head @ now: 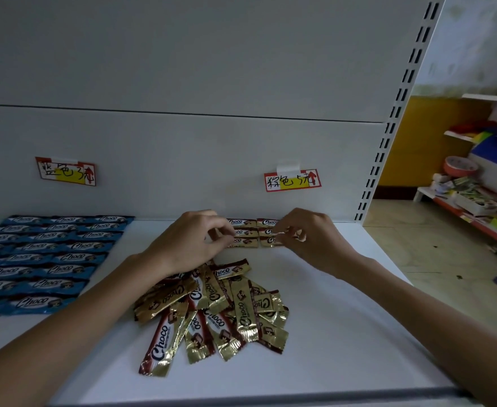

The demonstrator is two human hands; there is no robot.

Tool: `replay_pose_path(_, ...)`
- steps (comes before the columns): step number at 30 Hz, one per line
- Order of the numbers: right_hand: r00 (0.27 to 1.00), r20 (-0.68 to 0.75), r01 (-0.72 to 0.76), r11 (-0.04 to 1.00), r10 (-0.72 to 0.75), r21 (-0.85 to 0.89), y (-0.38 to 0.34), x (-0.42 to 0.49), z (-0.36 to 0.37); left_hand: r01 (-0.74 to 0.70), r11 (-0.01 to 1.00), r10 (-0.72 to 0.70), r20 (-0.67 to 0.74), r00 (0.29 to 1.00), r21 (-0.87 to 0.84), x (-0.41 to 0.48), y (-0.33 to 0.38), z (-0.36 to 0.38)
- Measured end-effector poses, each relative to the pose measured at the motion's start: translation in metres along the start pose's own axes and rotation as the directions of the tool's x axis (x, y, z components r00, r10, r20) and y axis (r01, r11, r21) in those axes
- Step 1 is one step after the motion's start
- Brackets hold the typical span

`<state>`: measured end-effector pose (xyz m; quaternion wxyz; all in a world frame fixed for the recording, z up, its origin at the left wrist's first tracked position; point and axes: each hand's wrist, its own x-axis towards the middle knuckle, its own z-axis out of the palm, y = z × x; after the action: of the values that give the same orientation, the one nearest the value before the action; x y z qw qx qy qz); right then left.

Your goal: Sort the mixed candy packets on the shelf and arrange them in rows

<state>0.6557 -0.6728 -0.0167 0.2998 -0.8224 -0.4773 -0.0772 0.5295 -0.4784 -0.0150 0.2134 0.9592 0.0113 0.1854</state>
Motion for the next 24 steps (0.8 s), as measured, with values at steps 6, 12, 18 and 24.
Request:
replay_pose_path(6,0.971,0.179,0.146,0.985,-0.161,0.098,-0.047,-0.004,0.015,0.062,0.998,-0.064,0.175,0.983,0.013,-0.037,-0.003,-0.018)
replay_pose_path(12,0.931,0.339,0.135,0.991,-0.133,0.019,-0.062,-0.007,0.020,0.045,0.998,-0.049,0.146,0.988,0.031,-0.055,-0.001,-0.023)
replay_pose_path(18,0.953,0.301,-0.025,0.990,-0.018,0.139,-0.050,-0.010,0.010,0.090,0.993,-0.083,0.091,0.992,-0.080,-0.054,-0.001,-0.026)
replay_pose_path(24,0.960,0.240,-0.231,0.890,0.144,0.392,-0.033,-0.012,-0.012,0.142,0.948,-0.144,0.012,0.989,-0.286,-0.042,0.011,-0.031)
